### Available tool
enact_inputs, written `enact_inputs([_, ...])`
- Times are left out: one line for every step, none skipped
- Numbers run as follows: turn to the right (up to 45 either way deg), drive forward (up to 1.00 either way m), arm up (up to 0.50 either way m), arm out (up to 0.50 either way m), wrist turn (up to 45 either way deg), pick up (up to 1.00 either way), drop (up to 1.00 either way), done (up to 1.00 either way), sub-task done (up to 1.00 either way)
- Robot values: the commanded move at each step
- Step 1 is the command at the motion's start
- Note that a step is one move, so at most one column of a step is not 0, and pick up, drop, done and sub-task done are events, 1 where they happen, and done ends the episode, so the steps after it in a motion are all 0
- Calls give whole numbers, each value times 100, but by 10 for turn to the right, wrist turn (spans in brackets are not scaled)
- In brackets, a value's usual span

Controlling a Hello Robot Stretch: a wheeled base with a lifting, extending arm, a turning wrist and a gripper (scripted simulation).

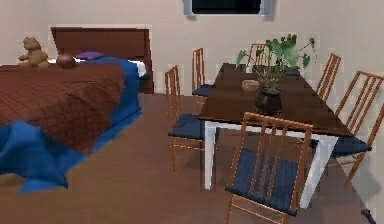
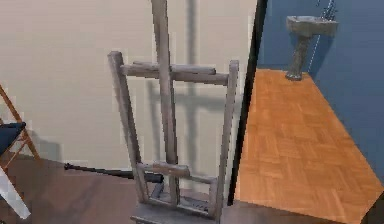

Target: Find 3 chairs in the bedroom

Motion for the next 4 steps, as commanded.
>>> enact_inputs([0, 35, 0, 0, 0, 0, 0, 0, 0])
enact_inputs([0, 0, 0, 0, 0, 0, 0, 0, 100])
enact_inputs([-270, 0, 0, 0, 0, 0, 0, 0, 0])
enact_inputs([0, 100, 0, 0, 0, 0, 0, 0, 0])
